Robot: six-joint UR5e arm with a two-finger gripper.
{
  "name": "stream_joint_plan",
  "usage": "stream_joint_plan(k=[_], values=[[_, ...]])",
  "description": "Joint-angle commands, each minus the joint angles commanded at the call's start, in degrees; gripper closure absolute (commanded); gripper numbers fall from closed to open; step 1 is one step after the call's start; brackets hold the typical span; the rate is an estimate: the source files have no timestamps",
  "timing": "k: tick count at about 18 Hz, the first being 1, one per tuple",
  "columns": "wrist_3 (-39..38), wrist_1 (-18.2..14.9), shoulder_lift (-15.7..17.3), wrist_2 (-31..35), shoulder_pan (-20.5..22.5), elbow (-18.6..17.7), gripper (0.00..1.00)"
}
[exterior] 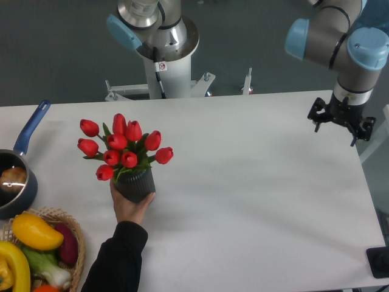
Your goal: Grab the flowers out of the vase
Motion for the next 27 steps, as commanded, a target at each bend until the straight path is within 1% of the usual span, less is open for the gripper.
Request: stream_joint_plan(k=[5, 7, 9, 11, 13, 15, 16, 19, 20, 21, 22, 23, 25, 27], values=[[0.0, 0.09, 0.09, -0.17, -0.53, 0.0, 0.0], [-0.35, 0.44, 0.17, -0.26, -1.14, -1.4, 0.0], [-0.18, 0.96, 0.7, -0.53, -1.49, -4.38, 0.0], [-0.09, 1.05, 2.98, -0.26, -2.02, -7.02, 0.0], [-0.61, 0.88, 5.0, -0.7, -2.2, -8.78, 0.0], [-1.05, 0.79, 7.55, -2.45, -2.55, -9.23, 0.0], [-1.66, 0.7, 8.86, -3.68, -3.42, -9.23, 0.0], [-9.11, 0.44, 11.86, -4.13, -5.27, -9.14, 0.0], [-10.53, 0.09, 12.91, -3.61, -6.41, -9.06, 0.0], [-10.98, -0.87, 14.14, -3.52, -7.63, -9.05, 0.0], [-11.25, -2.62, 15.46, -3.52, -8.34, -9.05, 0.0], [-11.69, -4.81, 17.21, -3.52, -9.05, -8.97, 0.0], [-14.92, -9.3, 20.46, -3.52, -10.63, -8.09, 0.0], [-17.74, -11.68, 22.4, -3.78, -13.52, -7.13, 0.0]])
